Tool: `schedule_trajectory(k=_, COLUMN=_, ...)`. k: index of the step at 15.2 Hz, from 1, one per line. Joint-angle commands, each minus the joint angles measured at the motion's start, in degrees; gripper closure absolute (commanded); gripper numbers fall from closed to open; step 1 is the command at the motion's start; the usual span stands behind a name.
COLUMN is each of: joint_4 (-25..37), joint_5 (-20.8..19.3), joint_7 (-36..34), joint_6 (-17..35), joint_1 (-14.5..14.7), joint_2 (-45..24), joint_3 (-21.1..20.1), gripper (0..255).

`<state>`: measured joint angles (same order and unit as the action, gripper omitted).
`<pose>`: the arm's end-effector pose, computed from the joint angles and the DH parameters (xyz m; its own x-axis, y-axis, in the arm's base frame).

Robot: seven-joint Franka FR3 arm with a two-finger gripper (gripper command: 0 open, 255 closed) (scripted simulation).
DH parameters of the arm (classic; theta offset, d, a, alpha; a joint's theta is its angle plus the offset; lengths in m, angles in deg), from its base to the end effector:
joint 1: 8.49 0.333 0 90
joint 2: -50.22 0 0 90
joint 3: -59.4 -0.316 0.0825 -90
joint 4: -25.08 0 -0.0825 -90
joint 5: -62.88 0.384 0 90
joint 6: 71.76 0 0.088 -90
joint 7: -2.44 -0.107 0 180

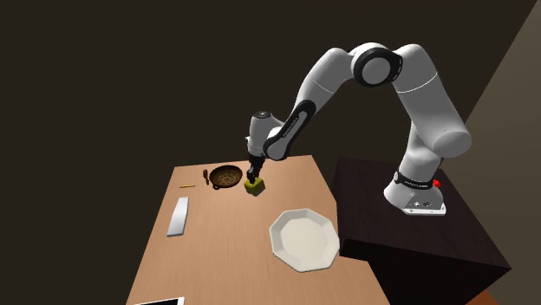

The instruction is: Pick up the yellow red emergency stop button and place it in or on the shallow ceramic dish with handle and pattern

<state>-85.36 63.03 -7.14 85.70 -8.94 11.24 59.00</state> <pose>0.6314 -0.0008 0.1445 0.9756 -0.1718 0.1370 -0.1694 -0.9851 -0.0289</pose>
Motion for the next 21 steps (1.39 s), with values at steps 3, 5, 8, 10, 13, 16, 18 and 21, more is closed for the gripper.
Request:
schedule_trajectory(k=3, joint_4=-0.8, joint_5=0.0, joint_7=0.0, joint_6=-1.9, joint_1=0.0, joint_2=2.7, joint_3=0.0, gripper=255)
schedule_trajectory(k=5, joint_4=-1.1, joint_5=0.0, joint_7=0.0, joint_6=-2.9, joint_1=0.0, joint_2=4.0, joint_3=0.0, gripper=255)
schedule_trajectory(k=8, joint_4=-1.5, joint_5=0.0, joint_7=0.0, joint_6=-4.4, joint_1=0.0, joint_2=6.0, joint_3=0.0, gripper=255)
schedule_trajectory(k=10, joint_4=-1.7, joint_5=0.0, joint_7=0.0, joint_6=-5.5, joint_1=0.0, joint_2=7.2, joint_3=0.0, gripper=255)
schedule_trajectory(k=13, joint_4=-1.9, joint_5=0.0, joint_7=0.0, joint_6=-7.1, joint_1=0.0, joint_2=9.0, joint_3=0.0, gripper=255)
schedule_trajectory(k=16, joint_4=-2.0, joint_5=0.0, joint_7=0.0, joint_6=-8.8, joint_1=0.0, joint_2=10.8, joint_3=0.0, gripper=255)
schedule_trajectory(k=18, joint_4=-2.0, joint_5=0.0, joint_7=0.0, joint_6=-9.8, joint_1=0.0, joint_2=11.8, joint_3=0.0, gripper=255)
schedule_trajectory(k=21, joint_4=7.3, joint_5=0.2, joint_7=1.0, joint_6=-14.4, joint_1=-0.9, joint_2=7.2, joint_3=0.0, gripper=255)
